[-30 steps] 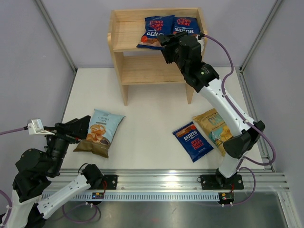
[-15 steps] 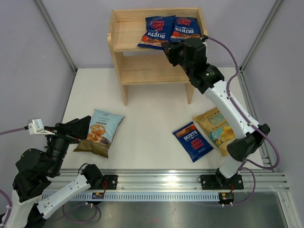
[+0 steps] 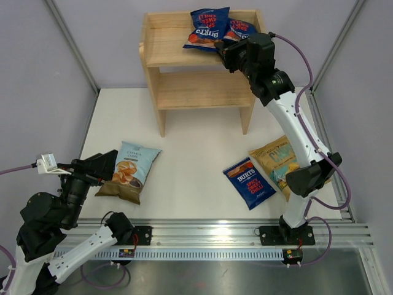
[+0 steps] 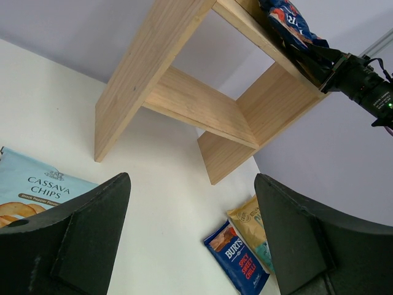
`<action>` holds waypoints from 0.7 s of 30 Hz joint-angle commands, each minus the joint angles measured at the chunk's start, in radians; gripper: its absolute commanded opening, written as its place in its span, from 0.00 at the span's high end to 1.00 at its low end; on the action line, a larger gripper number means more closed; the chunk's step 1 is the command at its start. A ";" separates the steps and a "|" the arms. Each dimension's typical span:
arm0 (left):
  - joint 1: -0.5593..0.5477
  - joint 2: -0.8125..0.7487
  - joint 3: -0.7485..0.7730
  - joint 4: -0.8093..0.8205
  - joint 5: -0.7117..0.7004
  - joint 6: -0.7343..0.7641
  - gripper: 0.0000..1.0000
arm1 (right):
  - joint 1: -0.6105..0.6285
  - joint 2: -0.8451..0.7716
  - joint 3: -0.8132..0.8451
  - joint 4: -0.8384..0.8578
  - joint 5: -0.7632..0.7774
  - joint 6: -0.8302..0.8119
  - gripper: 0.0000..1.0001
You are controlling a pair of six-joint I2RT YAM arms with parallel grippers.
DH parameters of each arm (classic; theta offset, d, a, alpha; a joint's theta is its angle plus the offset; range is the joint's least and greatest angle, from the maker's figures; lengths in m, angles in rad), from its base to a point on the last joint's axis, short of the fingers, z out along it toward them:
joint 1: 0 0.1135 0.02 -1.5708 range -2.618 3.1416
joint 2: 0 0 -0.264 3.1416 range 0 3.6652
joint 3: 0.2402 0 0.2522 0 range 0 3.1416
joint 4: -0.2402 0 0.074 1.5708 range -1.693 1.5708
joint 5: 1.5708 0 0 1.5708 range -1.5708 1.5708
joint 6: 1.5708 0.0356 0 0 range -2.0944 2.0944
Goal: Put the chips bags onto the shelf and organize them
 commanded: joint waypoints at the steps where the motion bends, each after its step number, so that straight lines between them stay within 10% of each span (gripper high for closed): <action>1: 0.000 0.010 0.017 0.016 0.004 0.011 0.15 | -0.009 0.009 0.040 0.013 -0.089 -0.015 0.85; 21: 0.000 0.016 -0.012 0.042 0.009 -0.004 0.16 | 0.012 -0.092 -0.160 0.097 -0.115 0.011 0.78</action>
